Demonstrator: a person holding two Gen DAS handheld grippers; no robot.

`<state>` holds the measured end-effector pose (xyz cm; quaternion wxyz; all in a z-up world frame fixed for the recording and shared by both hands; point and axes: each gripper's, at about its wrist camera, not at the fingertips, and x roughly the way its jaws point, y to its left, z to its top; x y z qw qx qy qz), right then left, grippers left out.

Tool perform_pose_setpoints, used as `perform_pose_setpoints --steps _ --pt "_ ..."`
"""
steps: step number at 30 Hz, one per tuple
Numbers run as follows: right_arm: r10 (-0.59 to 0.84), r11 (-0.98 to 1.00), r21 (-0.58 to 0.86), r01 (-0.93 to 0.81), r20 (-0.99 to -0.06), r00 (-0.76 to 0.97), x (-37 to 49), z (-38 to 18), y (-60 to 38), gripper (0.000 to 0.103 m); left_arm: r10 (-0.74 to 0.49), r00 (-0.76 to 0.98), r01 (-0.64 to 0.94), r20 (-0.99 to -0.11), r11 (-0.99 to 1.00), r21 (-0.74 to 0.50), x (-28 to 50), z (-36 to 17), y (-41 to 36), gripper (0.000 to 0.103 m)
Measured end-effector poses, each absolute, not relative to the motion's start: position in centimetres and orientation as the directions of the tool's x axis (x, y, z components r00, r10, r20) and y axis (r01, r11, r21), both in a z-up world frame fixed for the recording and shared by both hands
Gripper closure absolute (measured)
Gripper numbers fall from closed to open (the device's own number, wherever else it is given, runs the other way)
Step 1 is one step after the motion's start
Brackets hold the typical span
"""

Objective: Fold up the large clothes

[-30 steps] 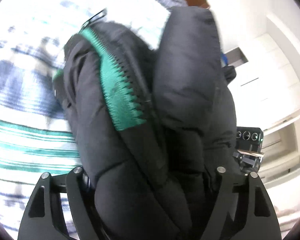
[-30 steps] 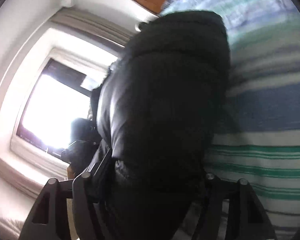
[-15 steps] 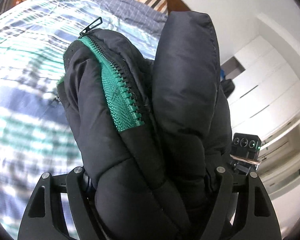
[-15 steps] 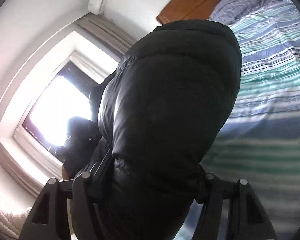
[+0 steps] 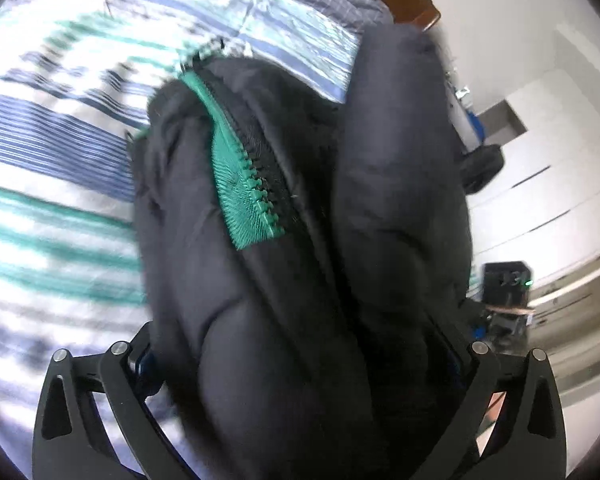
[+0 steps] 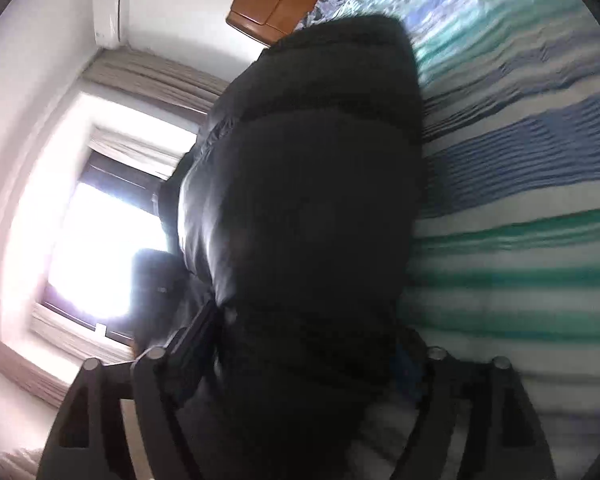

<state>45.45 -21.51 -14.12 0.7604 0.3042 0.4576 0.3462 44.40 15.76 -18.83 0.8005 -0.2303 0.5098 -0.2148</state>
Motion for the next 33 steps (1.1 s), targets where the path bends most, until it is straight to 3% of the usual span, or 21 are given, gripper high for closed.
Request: perform_pose_setpoints --steps 2,6,8,10,14,20,26,28,30,33 --pt "0.695 0.713 0.639 -0.291 -0.586 0.417 43.1 -11.0 -21.5 0.018 -0.522 0.434 0.142 -0.734 0.845 -0.516 42.3 -16.5 16.3 0.001" --pt "0.334 0.94 0.204 -0.273 -0.711 0.618 36.3 -4.0 -19.9 0.015 -0.372 0.572 0.171 -0.731 0.926 -0.337 37.4 -11.6 16.2 0.001" --pt "0.206 0.972 0.066 -0.225 -0.695 0.689 32.7 -1.7 -20.2 0.015 -0.293 0.635 0.159 -0.715 0.955 -0.25 34.3 -9.5 15.3 0.001" --pt "0.165 0.978 0.011 -0.206 -0.646 0.745 29.1 0.0 -20.0 0.015 -0.235 0.7 0.151 -0.674 0.972 -0.183 31.9 -7.8 14.6 0.0" --pt "0.091 0.985 -0.069 -0.156 -0.556 0.826 25.3 2.5 -20.0 0.015 -0.149 0.786 0.12 -0.601 0.989 -0.088 27.1 -5.5 11.7 0.0" --pt "0.06 0.987 -0.103 -0.126 -0.491 0.869 21.3 5.4 -19.5 0.015 -0.1 0.809 0.105 -0.579 0.994 -0.024 22.2 -3.7 9.1 0.0" --pt "0.02 0.992 -0.111 -0.065 -0.367 0.93 16.7 7.6 -20.0 0.015 -0.096 0.848 0.075 -0.521 0.995 -0.061 19.3 -1.2 7.6 0.0" --pt "0.01 0.995 -0.087 -0.044 -0.365 0.931 16.2 7.8 -20.3 0.01 -0.088 0.868 0.056 -0.489 0.995 -0.08 18.4 -0.2 7.7 0.0" --pt "-0.002 0.993 -0.107 -0.049 -0.427 0.904 16.6 7.2 -19.9 0.003 -0.067 0.88 0.032 -0.471 0.996 -0.084 17.7 0.4 7.6 0.0" --pt "0.054 0.992 -0.076 -0.097 -0.444 0.895 16.4 6.8 -19.7 0.004 -0.01 0.885 -0.027 -0.466 0.997 -0.074 17.3 0.9 7.8 0.0"
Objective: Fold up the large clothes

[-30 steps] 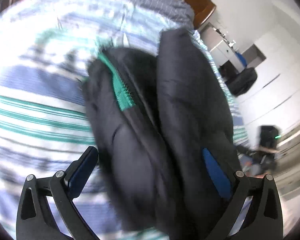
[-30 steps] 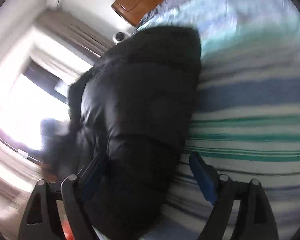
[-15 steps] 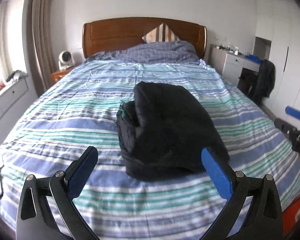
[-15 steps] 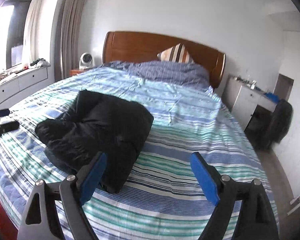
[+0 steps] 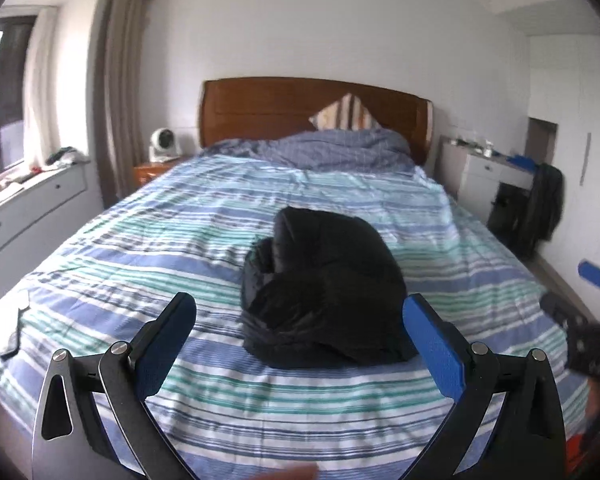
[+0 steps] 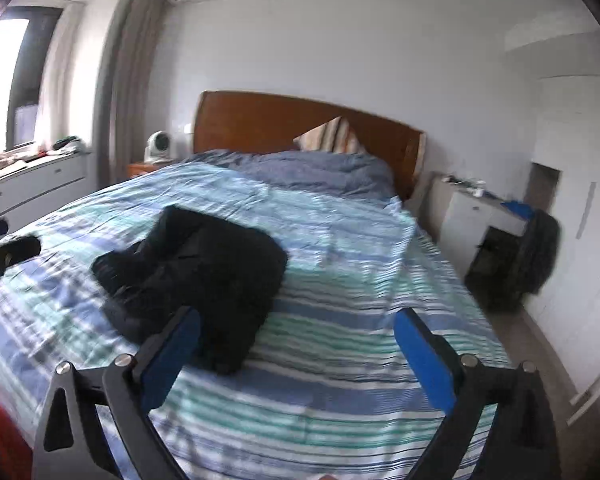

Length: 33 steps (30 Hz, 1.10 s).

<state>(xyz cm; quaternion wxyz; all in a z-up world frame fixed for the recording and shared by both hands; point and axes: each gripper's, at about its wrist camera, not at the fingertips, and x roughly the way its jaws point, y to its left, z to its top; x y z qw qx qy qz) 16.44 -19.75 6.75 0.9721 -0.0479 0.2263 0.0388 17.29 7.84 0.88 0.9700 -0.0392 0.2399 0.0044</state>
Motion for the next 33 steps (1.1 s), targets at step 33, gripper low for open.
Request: perform_pose_setpoints --steps 33 --pt "0.124 0.991 0.013 -0.137 -0.52 0.845 12.5 5.2 -17.2 0.001 0.104 0.851 -0.116 -0.515 0.993 0.008 12.5 -0.7 5.4 0.0"
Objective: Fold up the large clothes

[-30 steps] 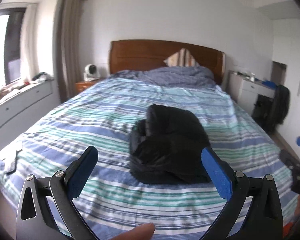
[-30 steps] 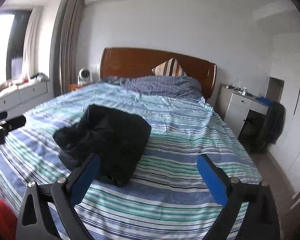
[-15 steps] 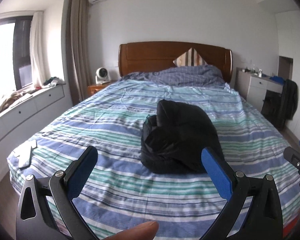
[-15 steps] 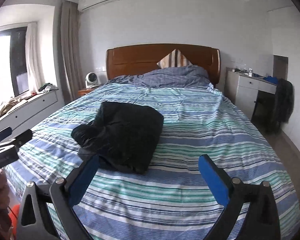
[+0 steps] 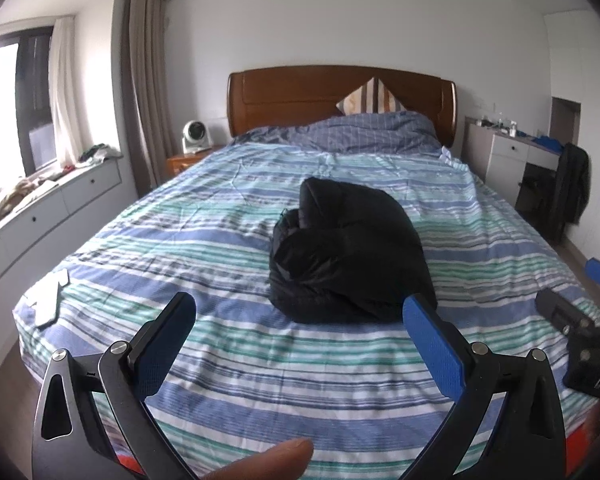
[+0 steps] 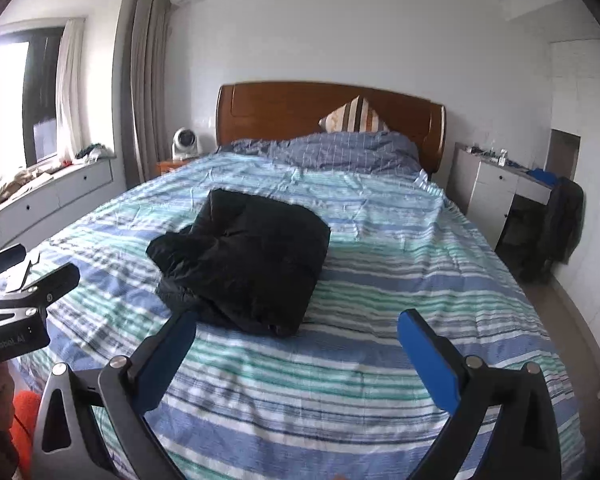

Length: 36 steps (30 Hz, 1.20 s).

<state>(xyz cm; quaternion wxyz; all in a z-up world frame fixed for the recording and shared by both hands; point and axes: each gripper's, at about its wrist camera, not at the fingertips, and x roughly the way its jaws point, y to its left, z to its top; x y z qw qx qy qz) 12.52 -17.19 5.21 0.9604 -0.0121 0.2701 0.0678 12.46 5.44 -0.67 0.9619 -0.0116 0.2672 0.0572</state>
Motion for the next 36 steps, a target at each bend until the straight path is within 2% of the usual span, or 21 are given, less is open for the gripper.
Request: perform_pose_setpoints --steps 18,23,29,36 --pt "0.14 0.989 0.056 -0.134 -0.602 0.786 12.6 4.0 -17.3 0.001 0.099 0.801 -0.108 -0.591 0.994 0.021 12.6 -1.0 5.0 0.0" --pt "0.137 0.99 0.057 -0.13 -0.608 0.782 12.4 4.4 -17.2 0.001 0.094 0.798 -0.081 -0.595 0.996 0.05 12.3 -0.6 4.1 0.0" --pt "0.114 0.993 0.042 -0.112 -0.606 0.787 12.0 4.9 -17.2 0.001 0.047 0.781 -0.047 -0.622 0.999 0.016 12.5 -0.7 4.0 0.0" --pt "0.088 0.995 0.011 -0.103 -0.616 0.783 12.0 4.6 -17.1 0.001 0.068 0.77 -0.065 -0.634 0.997 0.029 12.6 -1.2 4.1 0.0"
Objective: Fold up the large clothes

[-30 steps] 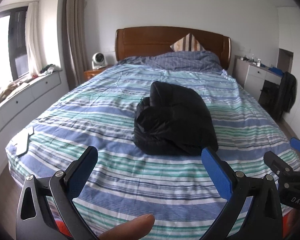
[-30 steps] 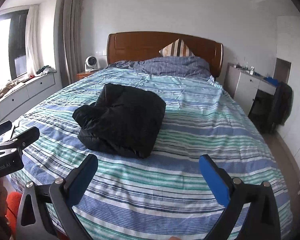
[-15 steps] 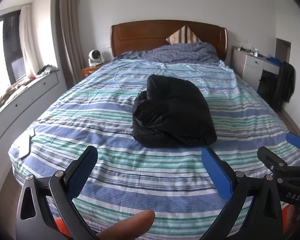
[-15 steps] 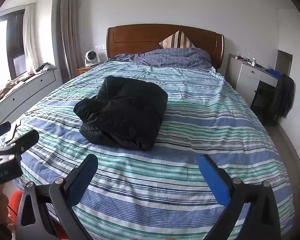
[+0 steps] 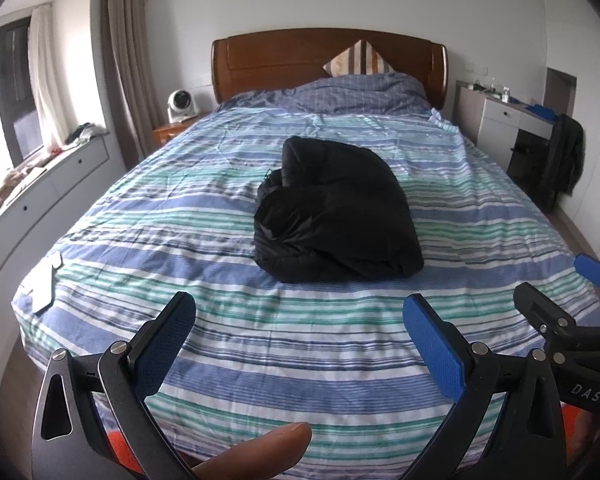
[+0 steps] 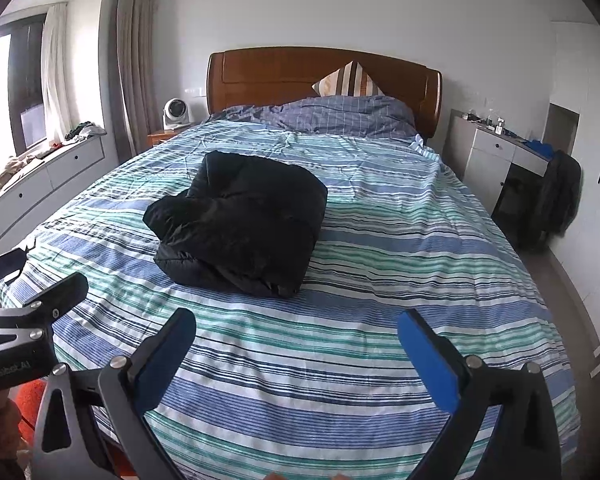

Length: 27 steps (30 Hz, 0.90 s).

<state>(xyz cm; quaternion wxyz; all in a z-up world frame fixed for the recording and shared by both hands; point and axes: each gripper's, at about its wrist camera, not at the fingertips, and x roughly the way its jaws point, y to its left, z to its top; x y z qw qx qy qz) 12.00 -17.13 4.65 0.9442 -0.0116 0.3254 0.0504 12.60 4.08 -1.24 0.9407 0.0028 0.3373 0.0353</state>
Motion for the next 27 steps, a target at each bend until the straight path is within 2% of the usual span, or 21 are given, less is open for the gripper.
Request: perform_pose_setpoints --steps 27 --pt "0.048 0.997 -0.026 -0.079 -0.595 0.803 11.0 5.5 -17.2 0.0 0.088 0.769 -0.076 -0.633 0.996 0.046 12.2 -1.1 3.8 0.0"
